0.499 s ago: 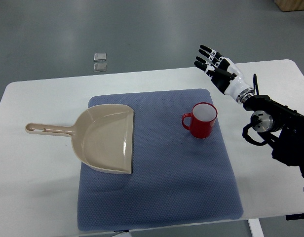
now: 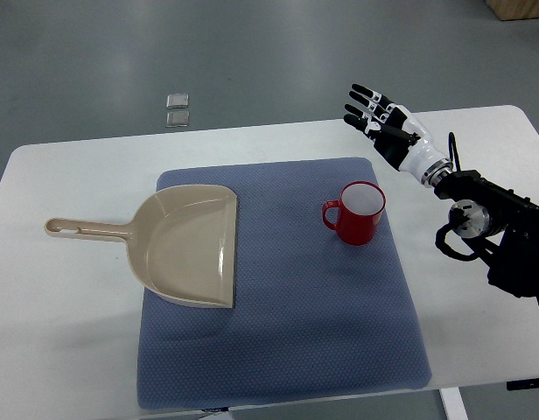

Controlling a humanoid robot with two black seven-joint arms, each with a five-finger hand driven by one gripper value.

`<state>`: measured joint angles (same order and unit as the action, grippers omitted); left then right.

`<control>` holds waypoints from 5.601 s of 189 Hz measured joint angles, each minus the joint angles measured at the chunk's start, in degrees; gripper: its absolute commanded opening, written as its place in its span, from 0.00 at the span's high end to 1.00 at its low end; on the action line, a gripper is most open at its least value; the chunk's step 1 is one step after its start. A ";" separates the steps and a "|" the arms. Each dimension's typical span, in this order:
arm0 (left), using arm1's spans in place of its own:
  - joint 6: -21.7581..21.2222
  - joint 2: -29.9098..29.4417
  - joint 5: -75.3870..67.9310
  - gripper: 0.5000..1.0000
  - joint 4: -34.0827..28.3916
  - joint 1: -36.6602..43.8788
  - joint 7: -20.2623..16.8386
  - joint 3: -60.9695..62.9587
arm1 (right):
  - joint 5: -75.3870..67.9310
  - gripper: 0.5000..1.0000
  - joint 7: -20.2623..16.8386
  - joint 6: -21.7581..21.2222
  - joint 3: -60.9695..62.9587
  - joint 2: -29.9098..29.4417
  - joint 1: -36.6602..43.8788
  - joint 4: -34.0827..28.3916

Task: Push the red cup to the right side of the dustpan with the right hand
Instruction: 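Lower the right hand toward the red mug's far side, then place the right hand's fingers against the red mug, then push the red mug with the right hand toward the dustpan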

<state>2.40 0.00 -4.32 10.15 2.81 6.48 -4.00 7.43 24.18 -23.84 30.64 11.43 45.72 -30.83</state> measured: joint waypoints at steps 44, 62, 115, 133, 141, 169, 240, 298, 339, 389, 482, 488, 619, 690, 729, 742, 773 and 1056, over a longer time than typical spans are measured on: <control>-0.03 0.00 0.01 0.00 -0.05 0.00 0.00 0.04 | 6.35 0.13 0.34 -3.46 -0.06 5.63 -4.64 -6.88; -0.03 0.00 0.00 0.00 -0.05 0.00 0.00 0.01 | 9.94 0.13 0.62 -4.41 0.06 7.91 -6.43 -8.89; -0.02 0.00 -0.09 0.00 -0.05 0.00 0.04 -0.05 | 16.92 0.13 3.30 -4.52 0.01 10.26 -8.24 -9.52; 0.01 0.00 -0.09 0.00 -0.05 0.01 0.04 -0.05 | 19.69 0.13 5.15 -4.28 0.06 10.43 -9.13 -9.52; 0.03 0.00 -0.09 0.00 -0.05 0.03 0.04 -0.05 | 20.41 0.13 5.95 -4.24 0.09 10.45 -9.49 -9.52; 0.06 0.00 -0.09 0.00 -0.05 0.12 0.04 -0.05 | 21.18 0.13 8.00 -4.20 0.09 10.52 -10.53 -9.52; 0.07 0.00 -0.09 0.00 -0.13 0.46 0.03 -0.05 | 24.79 0.13 10.81 -3.13 0.06 10.44 -12.99 -9.51; 0.07 0.00 -0.08 0.00 -0.13 0.58 0.03 -0.05 | 26.72 0.13 10.83 -0.41 -0.05 9.64 -14.30 -9.42; 0.06 0.00 -0.07 0.00 -0.13 0.61 0.03 -0.05 | 26.92 0.13 10.84 1.03 0.11 8.91 -15.15 -9.42; 0.06 0.00 -0.06 0.00 -0.13 0.70 0.03 -0.03 | 26.65 0.13 10.84 1.45 0.96 9.41 -14.57 -9.33; 0.06 0.00 -0.07 0.00 -0.13 0.70 0.01 -0.04 | 25.86 0.13 10.82 0.12 1.35 11.01 -14.52 -13.58; 0.06 0.00 -0.07 0.00 -0.13 0.70 0.01 -0.04 | 25.83 0.13 10.82 0.12 1.35 11.24 -14.54 -14.08; 0.06 0.00 -0.08 0.00 -0.13 0.70 0.05 -0.04 | 26.40 0.13 10.82 2.53 1.30 11.46 -16.14 -15.71; 0.06 0.00 -0.08 0.00 -0.13 0.75 0.09 -0.05 | 26.66 0.13 10.82 5.49 1.26 8.91 -16.93 -14.47; 0.07 0.00 -0.08 0.00 -0.21 0.79 0.09 -0.05 | 26.74 0.13 10.82 5.90 1.19 5.59 -16.66 -11.48; 0.08 0.00 -0.08 0.00 -0.21 0.79 0.09 -0.04 | 26.76 0.13 10.82 5.91 1.18 4.41 -16.37 -10.20; 0.11 0.00 -0.06 0.00 -0.16 0.87 0.09 -0.03 | 26.76 0.13 10.82 5.91 1.12 2.37 -15.24 -7.42; 0.03 0.00 -0.04 0.00 -0.22 1.55 0.12 0.04 | 27.71 0.14 10.82 7.54 -0.50 -4.76 -12.51 -7.07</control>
<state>2.43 0.00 -4.36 9.93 4.36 6.59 -3.95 35.14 35.00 -16.30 30.15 6.66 33.20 -37.90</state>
